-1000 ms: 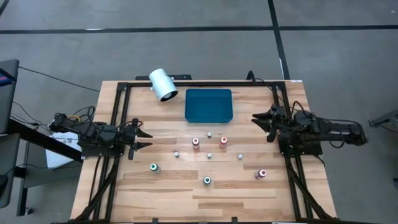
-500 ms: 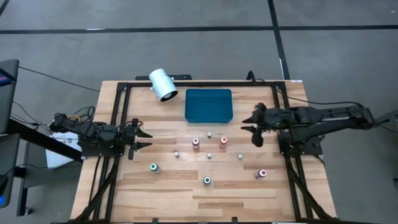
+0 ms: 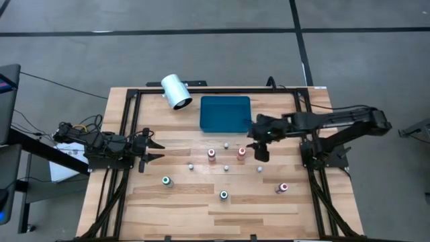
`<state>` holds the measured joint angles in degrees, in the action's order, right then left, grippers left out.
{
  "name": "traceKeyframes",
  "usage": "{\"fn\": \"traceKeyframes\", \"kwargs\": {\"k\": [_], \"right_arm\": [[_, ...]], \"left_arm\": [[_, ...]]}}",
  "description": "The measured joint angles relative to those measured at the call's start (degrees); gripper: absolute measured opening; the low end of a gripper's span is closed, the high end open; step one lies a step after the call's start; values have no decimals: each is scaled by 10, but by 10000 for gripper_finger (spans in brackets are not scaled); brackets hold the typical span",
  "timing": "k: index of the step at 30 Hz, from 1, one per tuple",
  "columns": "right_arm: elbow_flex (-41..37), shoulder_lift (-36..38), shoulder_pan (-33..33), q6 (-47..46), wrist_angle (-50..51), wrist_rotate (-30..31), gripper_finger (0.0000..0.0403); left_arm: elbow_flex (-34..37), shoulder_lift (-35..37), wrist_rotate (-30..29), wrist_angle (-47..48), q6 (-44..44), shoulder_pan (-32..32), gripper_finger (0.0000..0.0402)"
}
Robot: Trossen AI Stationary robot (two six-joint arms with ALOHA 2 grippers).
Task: Pick & Place food coloring
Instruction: Put the large orange food coloring bottle into the blue bin
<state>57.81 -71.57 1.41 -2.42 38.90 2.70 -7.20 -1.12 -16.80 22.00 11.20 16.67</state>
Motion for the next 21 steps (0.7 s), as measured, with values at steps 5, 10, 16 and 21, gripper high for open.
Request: {"fn": "traceKeyframes", "kwargs": {"k": [5, 10, 16, 21], "right_arm": [[10, -57, 1, -1, 27, -13, 225], [10, -99, 4, -1, 27, -16, 235], [10, -135, 4, -1, 17, -28, 235], [10, -156, 4, -1, 0, -28, 235]], "left_arm": [[0, 0, 0, 0, 0, 0, 153], [0, 0, 1, 0, 0, 0, 153], [0, 0, 16, 1, 1, 0, 153], [0, 0, 16, 1, 0, 0, 153]]}}
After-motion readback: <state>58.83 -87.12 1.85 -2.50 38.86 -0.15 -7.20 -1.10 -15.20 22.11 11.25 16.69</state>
